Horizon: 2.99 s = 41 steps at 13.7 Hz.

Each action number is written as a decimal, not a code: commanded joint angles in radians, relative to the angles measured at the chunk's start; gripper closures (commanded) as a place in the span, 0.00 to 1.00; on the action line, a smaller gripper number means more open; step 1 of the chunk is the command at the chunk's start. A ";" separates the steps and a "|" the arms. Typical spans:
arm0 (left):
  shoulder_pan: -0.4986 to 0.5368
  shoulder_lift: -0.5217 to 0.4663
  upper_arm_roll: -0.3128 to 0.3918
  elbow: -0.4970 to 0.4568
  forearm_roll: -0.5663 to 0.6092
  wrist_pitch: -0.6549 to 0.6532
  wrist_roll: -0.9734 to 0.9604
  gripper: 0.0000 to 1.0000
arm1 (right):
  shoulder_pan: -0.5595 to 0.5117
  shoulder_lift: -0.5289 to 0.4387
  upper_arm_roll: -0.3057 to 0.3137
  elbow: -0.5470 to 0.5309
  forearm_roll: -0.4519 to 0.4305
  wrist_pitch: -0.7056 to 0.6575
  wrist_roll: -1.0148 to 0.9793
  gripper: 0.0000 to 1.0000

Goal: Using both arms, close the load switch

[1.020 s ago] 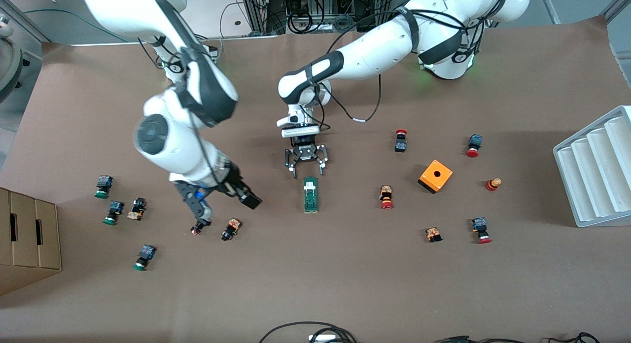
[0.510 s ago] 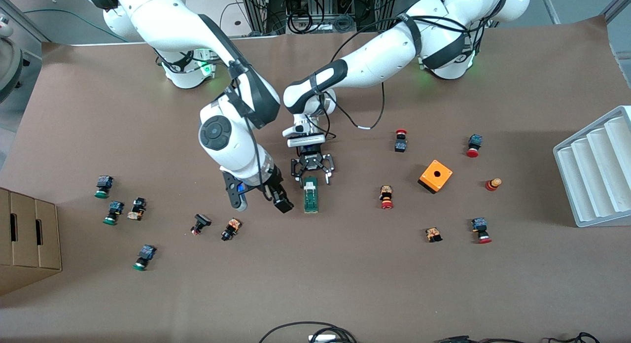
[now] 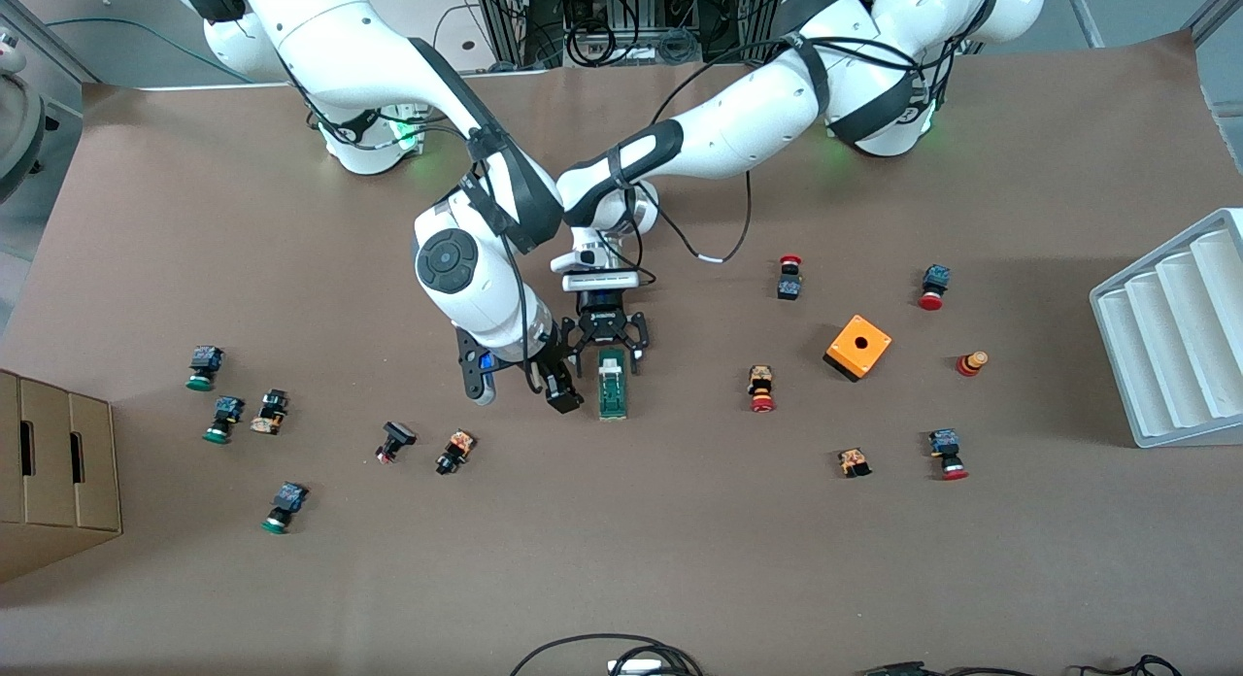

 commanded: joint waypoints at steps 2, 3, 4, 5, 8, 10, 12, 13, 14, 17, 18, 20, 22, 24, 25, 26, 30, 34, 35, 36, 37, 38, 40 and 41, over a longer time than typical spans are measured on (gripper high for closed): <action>-0.002 0.035 -0.005 0.028 0.022 -0.004 -0.037 0.00 | 0.011 -0.003 -0.003 -0.013 0.024 0.024 0.013 0.17; -0.002 0.035 -0.005 0.027 0.022 -0.003 -0.034 0.00 | 0.011 0.003 -0.003 -0.009 0.024 0.024 0.013 0.17; -0.002 0.038 -0.005 0.027 0.024 -0.003 -0.030 0.00 | 0.010 0.009 -0.003 -0.006 0.024 0.024 0.013 0.17; -0.004 0.041 -0.005 0.027 0.024 -0.003 -0.028 0.00 | 0.010 0.013 -0.003 -0.004 0.024 0.026 0.013 0.17; -0.004 0.050 -0.005 0.027 0.026 -0.004 -0.025 0.00 | 0.010 0.021 -0.003 0.001 0.025 0.033 0.013 0.17; -0.004 0.052 -0.005 0.028 0.026 -0.003 -0.022 0.01 | 0.010 0.024 -0.003 0.002 0.025 0.033 0.014 0.17; -0.004 0.058 -0.005 0.030 0.026 -0.001 -0.021 0.01 | 0.011 0.029 -0.003 0.002 0.028 0.035 0.021 0.17; -0.004 0.058 -0.005 0.030 0.024 -0.001 -0.019 0.01 | 0.011 0.032 -0.003 0.002 0.030 0.041 0.027 0.17; -0.004 0.058 -0.005 0.030 0.024 -0.001 -0.019 0.02 | 0.013 0.036 -0.001 0.002 0.030 0.049 0.034 0.17; -0.005 0.061 -0.005 0.030 0.026 -0.001 -0.016 0.18 | 0.022 0.053 0.015 0.002 0.031 0.078 0.060 0.17; -0.005 0.061 -0.005 0.030 0.019 -0.001 0.005 0.23 | 0.028 0.055 0.017 0.001 0.030 0.084 0.076 0.17; -0.005 0.061 -0.005 0.030 0.013 -0.001 0.048 0.30 | 0.037 0.058 0.017 0.001 0.030 0.088 0.087 0.18; -0.005 0.061 -0.005 0.038 0.013 0.000 0.052 0.35 | 0.050 0.067 0.017 -0.002 0.031 0.088 0.090 0.23; -0.005 0.061 -0.005 0.036 0.012 -0.001 0.052 0.39 | 0.056 0.078 0.017 -0.009 0.031 0.105 0.090 0.25; -0.005 0.063 -0.005 0.036 0.010 -0.001 0.052 0.41 | 0.056 0.081 0.018 -0.012 0.031 0.110 0.091 0.26; -0.005 0.063 -0.005 0.036 0.012 -0.003 0.050 0.44 | 0.056 0.084 0.029 -0.012 0.031 0.111 0.096 0.26; -0.007 0.063 -0.005 0.036 0.010 -0.003 0.050 0.49 | 0.070 0.095 0.031 -0.036 0.031 0.153 0.116 0.27; -0.007 0.061 -0.005 0.036 0.009 -0.003 0.041 0.60 | 0.091 0.131 0.031 -0.045 0.031 0.211 0.140 0.31; -0.007 0.061 -0.005 0.036 0.009 -0.003 0.042 0.60 | 0.093 0.133 0.031 -0.045 0.031 0.214 0.142 0.34; -0.007 0.061 -0.005 0.036 0.009 -0.003 0.042 0.59 | 0.097 0.136 0.031 -0.045 0.031 0.216 0.142 0.34; -0.007 0.061 -0.005 0.036 0.009 -0.003 0.042 0.59 | 0.099 0.138 0.031 -0.045 0.031 0.217 0.142 0.34; -0.007 0.061 -0.005 0.036 0.007 -0.003 0.042 0.59 | 0.099 0.142 0.031 -0.045 0.030 0.223 0.142 0.34; -0.008 0.061 -0.005 0.036 0.007 -0.003 0.042 0.57 | 0.099 0.151 0.031 -0.045 0.031 0.237 0.142 0.35; -0.008 0.061 -0.005 0.036 0.007 -0.003 0.042 0.56 | 0.102 0.155 0.031 -0.045 0.031 0.242 0.142 0.36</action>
